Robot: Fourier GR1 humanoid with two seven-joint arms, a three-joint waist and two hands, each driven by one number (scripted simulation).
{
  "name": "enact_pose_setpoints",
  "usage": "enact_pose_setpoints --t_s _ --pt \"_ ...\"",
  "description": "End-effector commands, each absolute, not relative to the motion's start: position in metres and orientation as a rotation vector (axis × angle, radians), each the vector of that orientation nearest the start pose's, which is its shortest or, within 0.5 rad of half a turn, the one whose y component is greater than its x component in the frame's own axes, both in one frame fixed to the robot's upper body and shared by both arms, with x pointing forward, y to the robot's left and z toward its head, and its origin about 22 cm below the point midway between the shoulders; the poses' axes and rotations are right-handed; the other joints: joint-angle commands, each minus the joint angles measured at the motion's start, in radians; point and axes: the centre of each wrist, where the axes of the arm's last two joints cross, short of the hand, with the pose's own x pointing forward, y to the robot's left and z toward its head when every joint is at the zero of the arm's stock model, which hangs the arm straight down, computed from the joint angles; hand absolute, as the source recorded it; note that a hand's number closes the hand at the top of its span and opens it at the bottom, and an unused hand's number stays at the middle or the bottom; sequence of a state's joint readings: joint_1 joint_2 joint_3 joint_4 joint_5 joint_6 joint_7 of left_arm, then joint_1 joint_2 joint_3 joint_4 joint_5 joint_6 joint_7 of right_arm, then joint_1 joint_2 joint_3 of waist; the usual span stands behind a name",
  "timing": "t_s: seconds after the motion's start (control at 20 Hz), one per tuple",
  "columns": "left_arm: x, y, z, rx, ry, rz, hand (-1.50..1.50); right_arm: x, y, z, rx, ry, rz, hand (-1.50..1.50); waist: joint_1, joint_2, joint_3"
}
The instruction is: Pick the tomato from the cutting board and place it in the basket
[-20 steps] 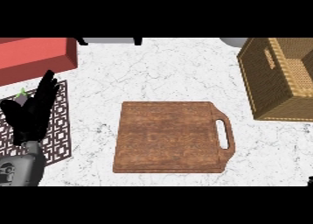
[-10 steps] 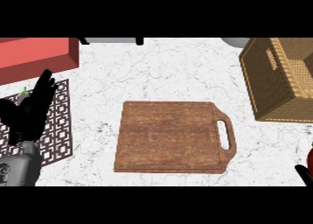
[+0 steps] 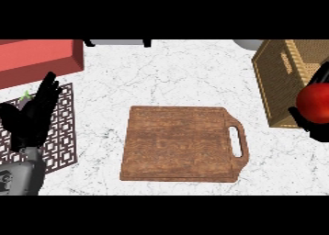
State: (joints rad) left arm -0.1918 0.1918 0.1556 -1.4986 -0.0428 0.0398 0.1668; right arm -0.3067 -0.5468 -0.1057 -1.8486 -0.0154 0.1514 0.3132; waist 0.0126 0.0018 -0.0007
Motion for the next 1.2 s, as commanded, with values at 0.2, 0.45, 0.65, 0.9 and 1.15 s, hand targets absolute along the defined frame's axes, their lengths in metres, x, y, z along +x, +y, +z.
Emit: enact_pose_setpoints --t_s 0.2,0.45,0.65,0.9,1.15 --pt "0.285 0.305 0.030 0.284 -1.502 -0.024 0.00 0.325 -0.308 0.175 -0.501 -1.674 0.585 1.50 -0.003 0.000 0.000" --pt "0.291 0.295 0.062 0.279 -1.531 -0.029 0.00 0.350 -0.349 0.160 -0.521 -1.652 0.573 1.50 0.000 0.000 0.001" --pt "0.289 0.291 0.053 0.269 -1.527 -0.040 0.00 0.372 -0.357 0.153 -0.479 -1.650 0.569 1.50 -0.001 0.000 0.001" --pt "0.287 0.297 0.051 0.283 -1.512 -0.035 0.00 0.378 -0.371 0.130 -0.418 -1.634 0.534 1.50 -0.003 0.000 0.001" --pt "0.294 0.292 0.051 0.267 -1.527 -0.039 0.00 0.364 -0.378 0.196 -0.860 -1.758 1.036 1.50 0.002 0.009 0.000"
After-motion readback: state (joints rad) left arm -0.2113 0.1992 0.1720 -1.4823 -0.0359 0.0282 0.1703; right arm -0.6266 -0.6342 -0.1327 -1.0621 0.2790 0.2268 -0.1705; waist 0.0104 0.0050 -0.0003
